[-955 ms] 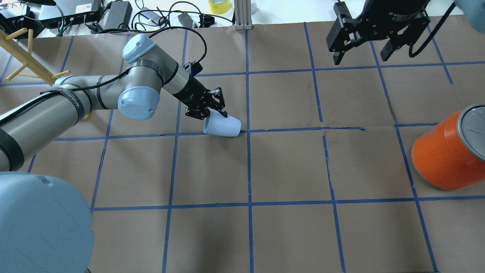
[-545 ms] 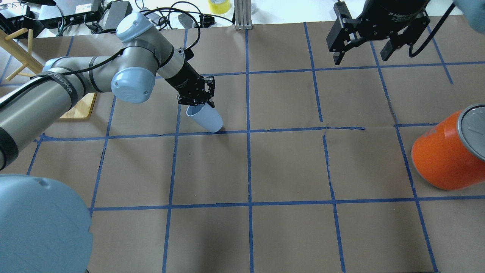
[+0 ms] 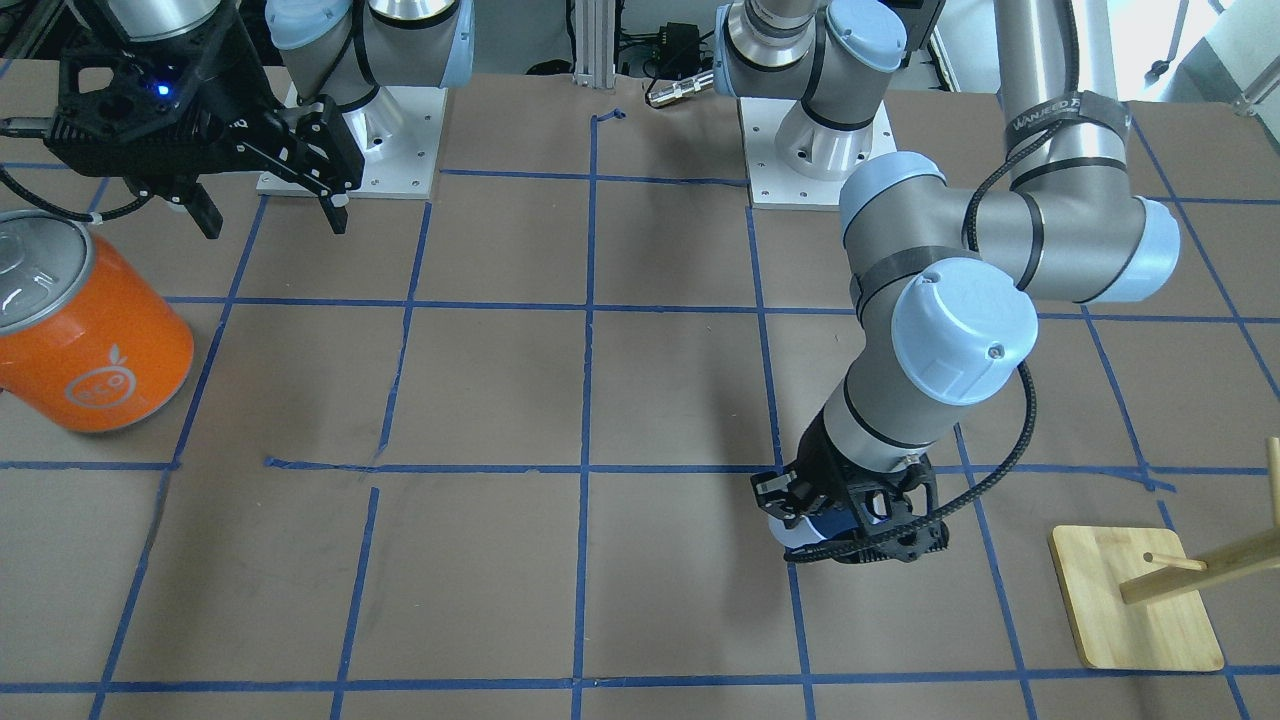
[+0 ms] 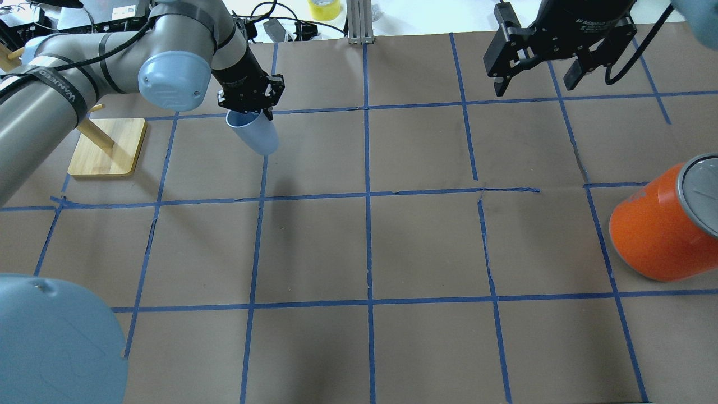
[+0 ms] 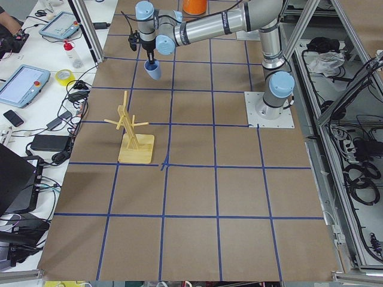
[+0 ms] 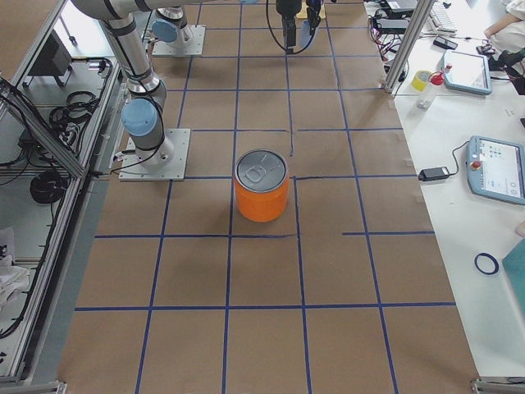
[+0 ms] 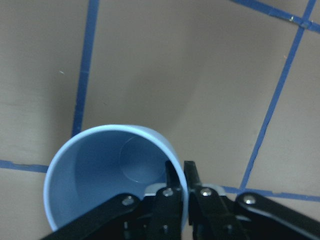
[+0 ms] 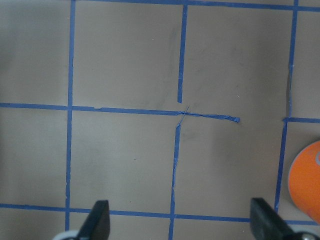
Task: Flip cup
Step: 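Rotate the cup upright with the left gripper and carry it toward the wooden stand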
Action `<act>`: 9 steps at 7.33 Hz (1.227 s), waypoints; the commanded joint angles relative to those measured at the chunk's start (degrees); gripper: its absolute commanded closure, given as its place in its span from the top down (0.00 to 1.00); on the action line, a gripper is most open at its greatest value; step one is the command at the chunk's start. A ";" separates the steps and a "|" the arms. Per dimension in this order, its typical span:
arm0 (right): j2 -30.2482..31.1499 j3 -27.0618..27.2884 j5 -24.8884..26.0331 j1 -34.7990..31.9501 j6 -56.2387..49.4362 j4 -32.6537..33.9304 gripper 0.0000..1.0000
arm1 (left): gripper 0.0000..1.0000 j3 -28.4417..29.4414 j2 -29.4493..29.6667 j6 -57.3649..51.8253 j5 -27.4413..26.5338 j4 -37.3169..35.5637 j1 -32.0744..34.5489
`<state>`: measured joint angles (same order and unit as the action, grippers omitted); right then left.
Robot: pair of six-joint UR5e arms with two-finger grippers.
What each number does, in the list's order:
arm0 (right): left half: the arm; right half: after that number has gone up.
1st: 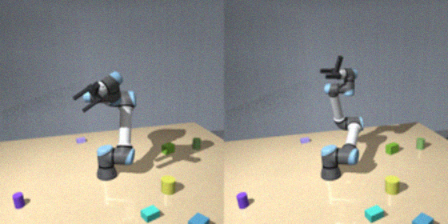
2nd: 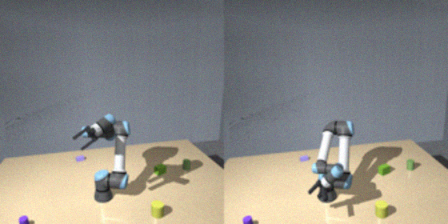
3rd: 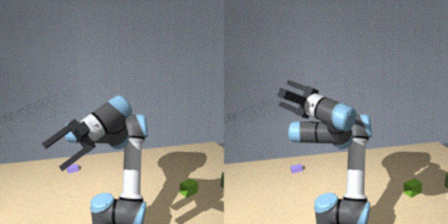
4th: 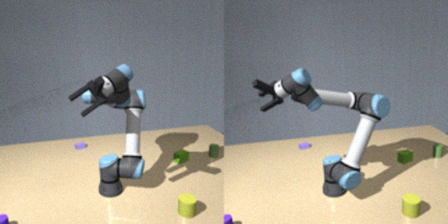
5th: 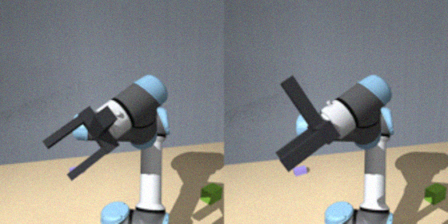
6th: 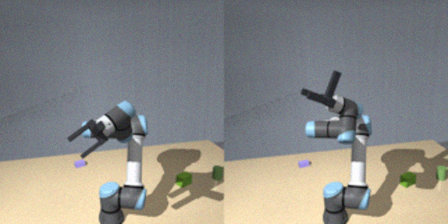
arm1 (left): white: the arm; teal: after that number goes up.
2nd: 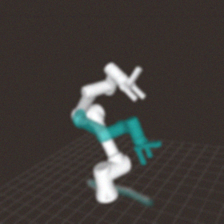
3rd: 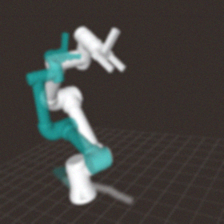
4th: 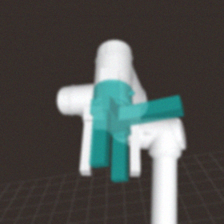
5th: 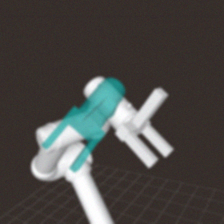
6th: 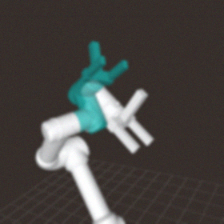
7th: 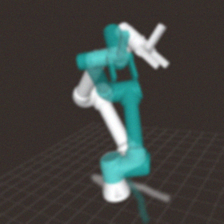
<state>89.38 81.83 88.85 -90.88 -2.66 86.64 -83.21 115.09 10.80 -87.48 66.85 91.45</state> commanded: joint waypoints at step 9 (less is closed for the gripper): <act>0.00 0.00 0.00 0.00 -0.07 -0.07 1.00 | 0.85 -2.13 5.50 -7.72 -6.30 -8.14 -6.99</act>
<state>89.38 81.83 88.86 -90.91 -2.71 86.57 -85.16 120.64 2.98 -93.70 58.65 84.49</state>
